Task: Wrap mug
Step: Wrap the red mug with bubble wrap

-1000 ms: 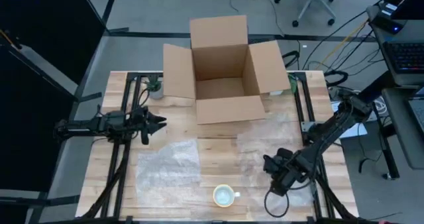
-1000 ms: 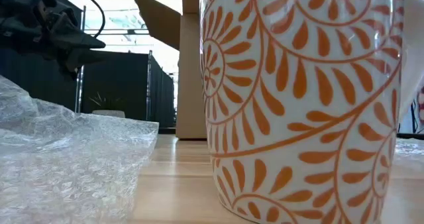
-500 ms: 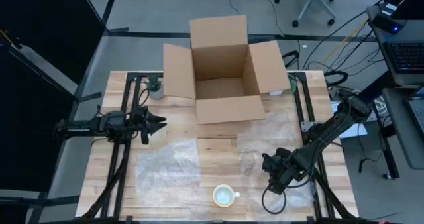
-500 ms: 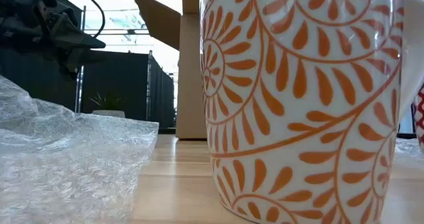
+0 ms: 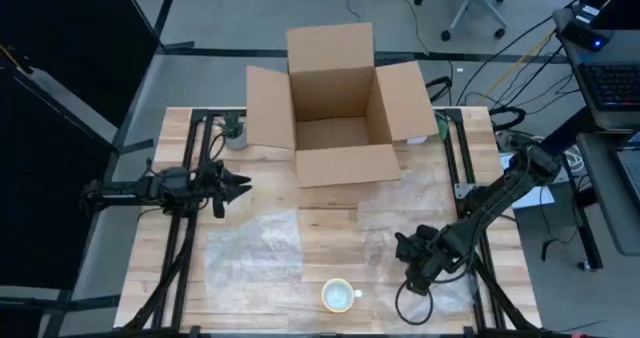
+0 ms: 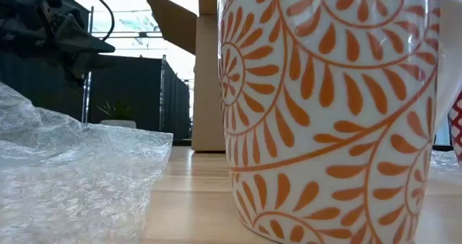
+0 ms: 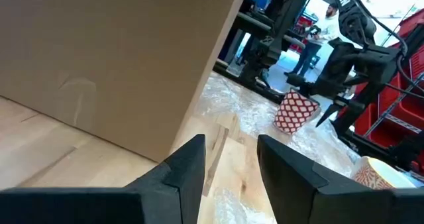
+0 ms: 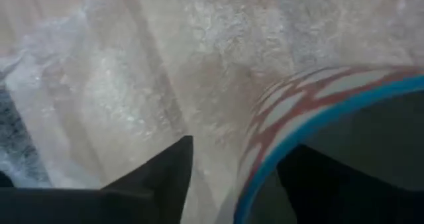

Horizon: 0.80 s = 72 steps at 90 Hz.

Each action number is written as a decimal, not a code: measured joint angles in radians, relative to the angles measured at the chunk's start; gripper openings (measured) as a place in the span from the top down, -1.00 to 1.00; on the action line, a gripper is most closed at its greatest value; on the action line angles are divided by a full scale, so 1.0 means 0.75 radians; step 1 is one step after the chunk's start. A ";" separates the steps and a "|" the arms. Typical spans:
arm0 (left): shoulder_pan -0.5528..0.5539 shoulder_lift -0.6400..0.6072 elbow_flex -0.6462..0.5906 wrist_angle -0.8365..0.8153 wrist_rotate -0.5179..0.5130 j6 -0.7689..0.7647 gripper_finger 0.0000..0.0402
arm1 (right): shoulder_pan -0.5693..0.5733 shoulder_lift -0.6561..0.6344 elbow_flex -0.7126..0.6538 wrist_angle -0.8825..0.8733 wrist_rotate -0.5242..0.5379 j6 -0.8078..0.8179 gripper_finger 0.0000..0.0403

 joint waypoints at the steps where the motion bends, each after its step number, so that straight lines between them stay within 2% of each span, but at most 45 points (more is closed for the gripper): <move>1: 0.000 0.000 0.000 0.000 0.000 0.000 0.37 | 0.000 0.000 0.005 -0.011 0.000 -0.003 -0.05; 21: 0.000 0.000 0.000 0.000 0.000 -0.001 0.37 | 0.000 -0.001 0.105 -0.190 0.023 -0.042 -0.09; 56: 0.000 0.000 0.000 0.000 0.000 -0.001 0.37 | 0.000 -0.002 0.231 -0.301 0.026 -0.084 -0.09; 72: 0.000 0.000 0.000 0.000 0.000 -0.001 0.37 | 0.001 -0.002 0.320 -0.435 0.026 -0.084 -0.09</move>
